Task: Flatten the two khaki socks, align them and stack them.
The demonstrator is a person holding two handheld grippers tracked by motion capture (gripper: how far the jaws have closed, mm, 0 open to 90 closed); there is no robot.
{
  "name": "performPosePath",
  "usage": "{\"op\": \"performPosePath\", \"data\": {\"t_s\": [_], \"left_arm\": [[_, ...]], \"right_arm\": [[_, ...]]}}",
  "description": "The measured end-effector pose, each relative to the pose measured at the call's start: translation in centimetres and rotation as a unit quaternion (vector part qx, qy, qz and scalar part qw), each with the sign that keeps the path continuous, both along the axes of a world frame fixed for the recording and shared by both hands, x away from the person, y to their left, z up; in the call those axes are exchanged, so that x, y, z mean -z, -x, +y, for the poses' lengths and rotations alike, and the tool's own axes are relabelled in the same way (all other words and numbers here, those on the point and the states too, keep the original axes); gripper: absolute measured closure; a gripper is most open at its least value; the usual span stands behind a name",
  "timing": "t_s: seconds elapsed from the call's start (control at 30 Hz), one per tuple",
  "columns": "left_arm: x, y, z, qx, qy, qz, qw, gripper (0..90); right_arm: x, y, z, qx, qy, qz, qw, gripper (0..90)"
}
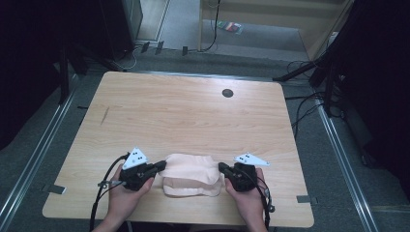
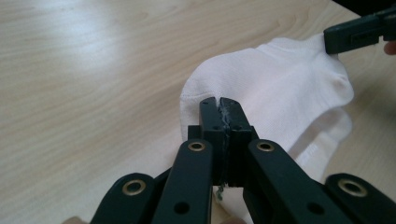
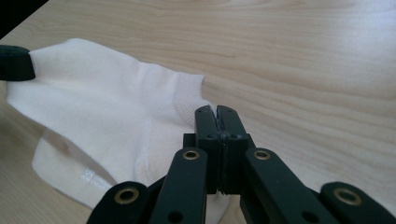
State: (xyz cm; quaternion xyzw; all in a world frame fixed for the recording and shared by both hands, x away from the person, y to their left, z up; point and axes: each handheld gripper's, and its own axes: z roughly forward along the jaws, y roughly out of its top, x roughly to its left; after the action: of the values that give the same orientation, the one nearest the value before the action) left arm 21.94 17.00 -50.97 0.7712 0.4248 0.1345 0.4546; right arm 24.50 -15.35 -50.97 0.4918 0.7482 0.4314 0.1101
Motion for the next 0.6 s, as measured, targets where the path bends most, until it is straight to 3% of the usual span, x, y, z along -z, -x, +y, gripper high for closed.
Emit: {"op": "performPosePath", "data": {"t_s": [0.17,0.27,0.6], "left_arm": [[0.8,1.1,0.2,0.002,-0.011,0.004,0.9999,90.0],[1.2,1.4,0.1,0.006,-0.015,0.006,0.9999,90.0],[1.2,2.2,0.3,0.010,-0.016,0.010,0.9998,90.0]], "right_arm": [[0.8,1.1,0.3,-0.004,0.009,0.012,0.9999,89.8],[1.1,1.4,0.5,-0.004,0.023,0.006,0.9997,89.8],[0.8,2.1,0.2,-0.001,0.017,0.005,0.9998,89.8]]}}
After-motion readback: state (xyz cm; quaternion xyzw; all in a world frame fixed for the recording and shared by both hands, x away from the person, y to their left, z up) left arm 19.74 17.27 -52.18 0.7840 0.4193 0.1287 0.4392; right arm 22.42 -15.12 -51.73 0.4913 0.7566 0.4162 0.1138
